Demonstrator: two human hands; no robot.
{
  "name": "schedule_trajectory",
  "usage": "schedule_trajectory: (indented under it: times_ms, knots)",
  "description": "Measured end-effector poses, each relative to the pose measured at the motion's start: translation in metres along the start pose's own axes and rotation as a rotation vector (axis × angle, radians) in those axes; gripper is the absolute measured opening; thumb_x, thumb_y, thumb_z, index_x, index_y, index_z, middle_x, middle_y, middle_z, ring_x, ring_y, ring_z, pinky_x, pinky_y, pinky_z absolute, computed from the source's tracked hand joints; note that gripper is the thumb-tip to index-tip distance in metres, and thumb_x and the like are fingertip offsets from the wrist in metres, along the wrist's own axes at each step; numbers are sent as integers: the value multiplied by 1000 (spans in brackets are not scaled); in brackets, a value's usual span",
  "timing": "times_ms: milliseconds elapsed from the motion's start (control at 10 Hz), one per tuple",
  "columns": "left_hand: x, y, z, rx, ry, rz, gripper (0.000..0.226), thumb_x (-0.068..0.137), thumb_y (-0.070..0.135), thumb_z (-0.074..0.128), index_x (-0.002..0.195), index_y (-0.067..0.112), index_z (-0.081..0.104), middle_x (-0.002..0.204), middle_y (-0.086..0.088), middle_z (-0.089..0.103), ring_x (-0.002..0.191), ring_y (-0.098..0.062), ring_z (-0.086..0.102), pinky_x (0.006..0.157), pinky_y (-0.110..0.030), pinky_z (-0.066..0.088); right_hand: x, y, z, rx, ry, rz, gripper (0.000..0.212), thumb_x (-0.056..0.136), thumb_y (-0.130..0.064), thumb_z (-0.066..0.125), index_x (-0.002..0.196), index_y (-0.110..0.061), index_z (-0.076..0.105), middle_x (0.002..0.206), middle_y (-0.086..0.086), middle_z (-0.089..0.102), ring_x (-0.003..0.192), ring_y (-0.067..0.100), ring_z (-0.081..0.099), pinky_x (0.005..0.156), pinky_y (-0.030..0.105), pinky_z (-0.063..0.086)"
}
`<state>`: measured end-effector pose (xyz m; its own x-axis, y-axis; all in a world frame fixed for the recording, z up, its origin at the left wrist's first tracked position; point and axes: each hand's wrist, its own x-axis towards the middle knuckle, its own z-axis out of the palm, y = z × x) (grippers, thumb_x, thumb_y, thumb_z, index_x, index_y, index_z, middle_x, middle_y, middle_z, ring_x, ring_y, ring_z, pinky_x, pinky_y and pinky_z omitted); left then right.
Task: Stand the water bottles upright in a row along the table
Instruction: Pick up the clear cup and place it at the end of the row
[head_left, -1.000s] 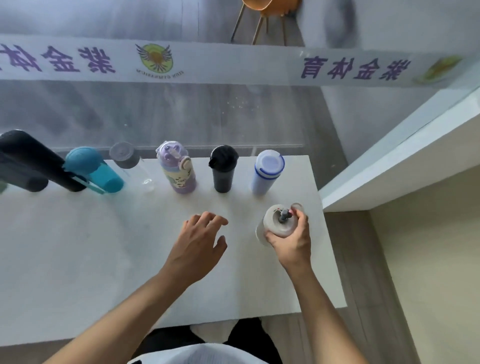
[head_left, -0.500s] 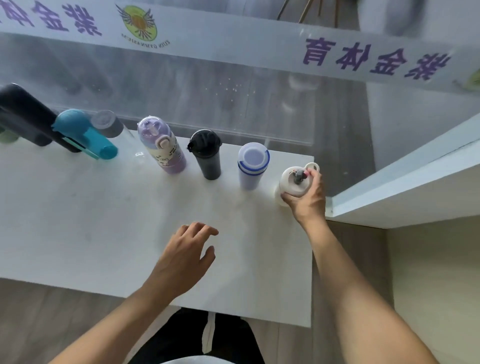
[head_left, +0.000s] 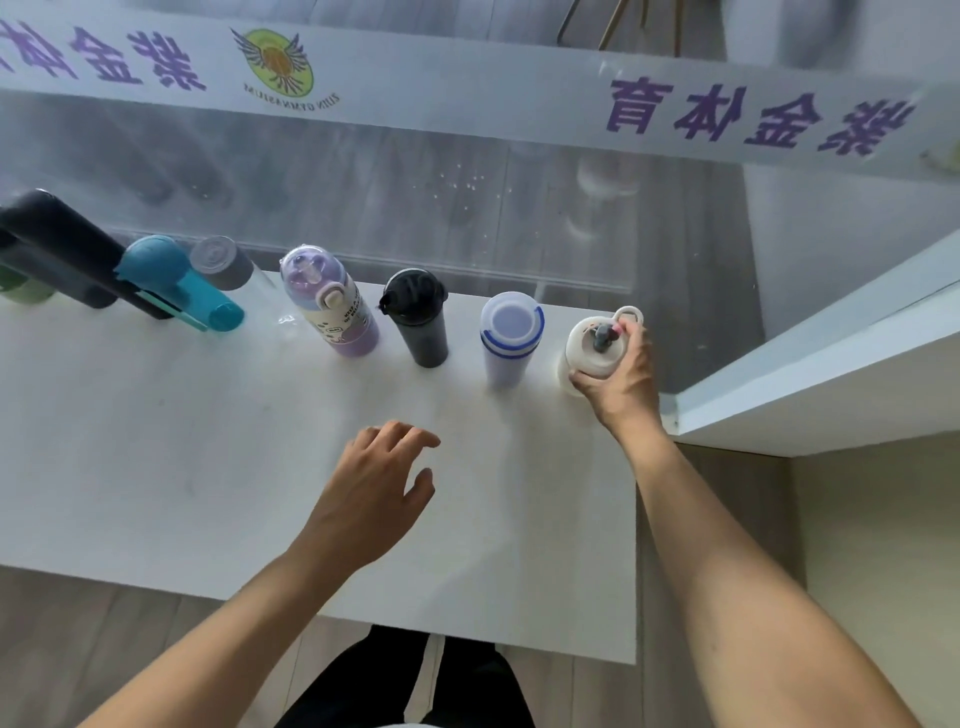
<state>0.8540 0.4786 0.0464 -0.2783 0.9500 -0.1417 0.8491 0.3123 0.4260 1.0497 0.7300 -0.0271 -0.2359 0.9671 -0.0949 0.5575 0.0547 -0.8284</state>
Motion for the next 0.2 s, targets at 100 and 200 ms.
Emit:
schedule_trajectory:
  times_ms: [100,200]
  knots:
    - [11,-1,-9,2,35,51,28,91,27,59,118,25,58,115,6,58,102,-23,52,89,-38,47,-2,-4,-2,-26,-8,25,94,66,-11,89,145,-16,39,139,5,44,129,18,44,95,10,25]
    - [24,0,-19,8,86,99,28,91,27,59,119,24,58,115,4,58,101,-25,51,90,-39,46,-8,-14,-7,-66,-18,75,98,65,-18,91,147,-22,37,139,9,42,129,22,44,101,20,31]
